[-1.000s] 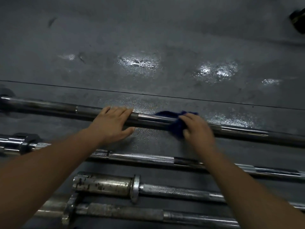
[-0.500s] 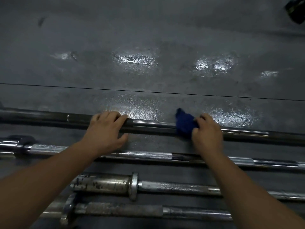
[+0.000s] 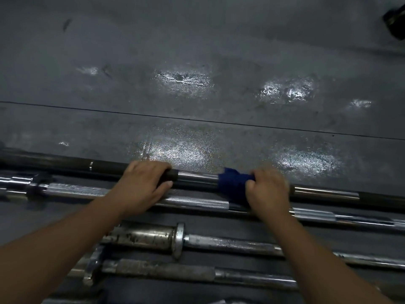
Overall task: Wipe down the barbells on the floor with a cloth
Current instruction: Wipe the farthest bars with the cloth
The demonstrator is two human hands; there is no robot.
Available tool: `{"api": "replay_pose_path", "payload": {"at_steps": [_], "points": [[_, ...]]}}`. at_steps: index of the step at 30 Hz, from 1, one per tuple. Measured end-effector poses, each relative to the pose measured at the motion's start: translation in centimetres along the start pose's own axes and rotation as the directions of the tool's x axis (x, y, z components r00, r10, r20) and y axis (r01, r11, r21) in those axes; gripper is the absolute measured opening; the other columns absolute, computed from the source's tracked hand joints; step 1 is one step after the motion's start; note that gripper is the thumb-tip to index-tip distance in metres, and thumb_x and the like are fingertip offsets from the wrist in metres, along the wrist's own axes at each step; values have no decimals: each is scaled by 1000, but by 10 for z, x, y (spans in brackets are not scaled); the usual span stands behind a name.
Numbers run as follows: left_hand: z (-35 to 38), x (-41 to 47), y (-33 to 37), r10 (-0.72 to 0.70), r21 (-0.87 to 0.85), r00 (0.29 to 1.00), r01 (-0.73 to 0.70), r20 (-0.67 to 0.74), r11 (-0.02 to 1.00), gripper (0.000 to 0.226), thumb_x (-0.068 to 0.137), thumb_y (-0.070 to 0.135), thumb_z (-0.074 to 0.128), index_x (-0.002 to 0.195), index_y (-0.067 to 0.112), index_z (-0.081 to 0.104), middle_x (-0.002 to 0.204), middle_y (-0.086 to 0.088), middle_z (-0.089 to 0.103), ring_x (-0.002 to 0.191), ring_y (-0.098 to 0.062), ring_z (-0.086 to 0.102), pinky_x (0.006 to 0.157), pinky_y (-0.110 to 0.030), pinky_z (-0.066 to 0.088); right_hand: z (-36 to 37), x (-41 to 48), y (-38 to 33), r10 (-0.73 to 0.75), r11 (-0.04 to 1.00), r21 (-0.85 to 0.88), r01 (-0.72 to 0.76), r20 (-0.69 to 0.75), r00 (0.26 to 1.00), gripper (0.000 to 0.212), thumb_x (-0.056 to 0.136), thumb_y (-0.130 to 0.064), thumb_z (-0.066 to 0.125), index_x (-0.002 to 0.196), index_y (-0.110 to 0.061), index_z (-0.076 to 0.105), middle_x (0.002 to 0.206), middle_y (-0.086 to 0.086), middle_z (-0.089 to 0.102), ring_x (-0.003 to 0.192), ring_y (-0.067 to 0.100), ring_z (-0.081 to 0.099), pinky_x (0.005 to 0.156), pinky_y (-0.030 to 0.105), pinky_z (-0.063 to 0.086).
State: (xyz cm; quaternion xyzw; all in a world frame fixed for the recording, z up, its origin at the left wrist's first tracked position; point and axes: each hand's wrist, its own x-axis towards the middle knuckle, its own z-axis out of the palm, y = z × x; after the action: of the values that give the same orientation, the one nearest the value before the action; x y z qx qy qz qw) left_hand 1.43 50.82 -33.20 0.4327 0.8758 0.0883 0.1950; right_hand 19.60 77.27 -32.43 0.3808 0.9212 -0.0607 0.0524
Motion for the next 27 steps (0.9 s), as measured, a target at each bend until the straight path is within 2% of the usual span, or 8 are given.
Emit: {"api": "replay_pose_path", "payload": {"at_steps": [2,5,9,12,16,19,22,27], "points": [[-2,4,2,-15,41,999,14,36,999,71,88,65,17,143,28,42,134,4,58,125,-20,50,108,-44,28,3,-7,-39,-33,997,70,35,-24,999,32,72,-35,44,89,-15,63,88,9,65,84,30,58,75,37,38],[-1,6,7,-18,97,999,14,41,995,75,87,66,13,146,27,40,135,2,56,124,-23,49,108,-44,27,16,-28,-108,-351,931,117,346,29,936,48,79,-43,49,124,-26,55,109,6,62,102,28,55,90,42,39],[4,2,-1,18,89,1000,-20,22,996,68,90,66,20,147,31,38,136,5,53,125,-21,45,109,-43,23,19,-9,-80,-451,891,60,449,27,892,42,90,-54,47,126,-36,55,111,0,63,101,26,57,86,39,41],[3,6,-5,7,68,1000,-9,28,998,67,92,66,16,146,34,37,136,9,51,127,-18,42,110,-42,21,13,-2,1,-294,953,47,299,-86,952,39,93,-45,36,107,-25,66,93,4,67,84,28,59,73,38,45],[-3,25,-6,-3,84,999,0,36,996,67,90,70,10,142,37,39,136,9,51,128,-19,43,110,-44,22,13,1,17,80,984,170,-50,-177,981,37,89,-29,40,98,-6,67,93,15,66,86,33,55,81,43,43],[-13,43,-5,-47,169,996,33,76,985,64,93,69,13,143,37,37,141,4,48,132,-22,41,111,-46,24,21,1,-62,-170,958,201,206,-183,968,30,80,-17,52,103,-10,70,100,14,68,91,35,59,82,42,46],[-16,46,3,-107,233,993,113,-39,966,61,96,63,19,135,26,48,132,-3,54,122,-27,48,103,-44,30,21,-1,-78,-477,851,183,492,-125,870,43,78,-14,66,120,-18,66,126,7,61,112,28,55,96,39,48],[13,20,14,-3,239,998,20,-69,971,81,91,66,28,152,14,28,149,-11,37,139,-31,32,120,-49,19,19,13,-8,-88,962,231,143,-233,969,46,74,-10,45,112,-9,71,113,11,67,100,33,59,93,42,48]]}}
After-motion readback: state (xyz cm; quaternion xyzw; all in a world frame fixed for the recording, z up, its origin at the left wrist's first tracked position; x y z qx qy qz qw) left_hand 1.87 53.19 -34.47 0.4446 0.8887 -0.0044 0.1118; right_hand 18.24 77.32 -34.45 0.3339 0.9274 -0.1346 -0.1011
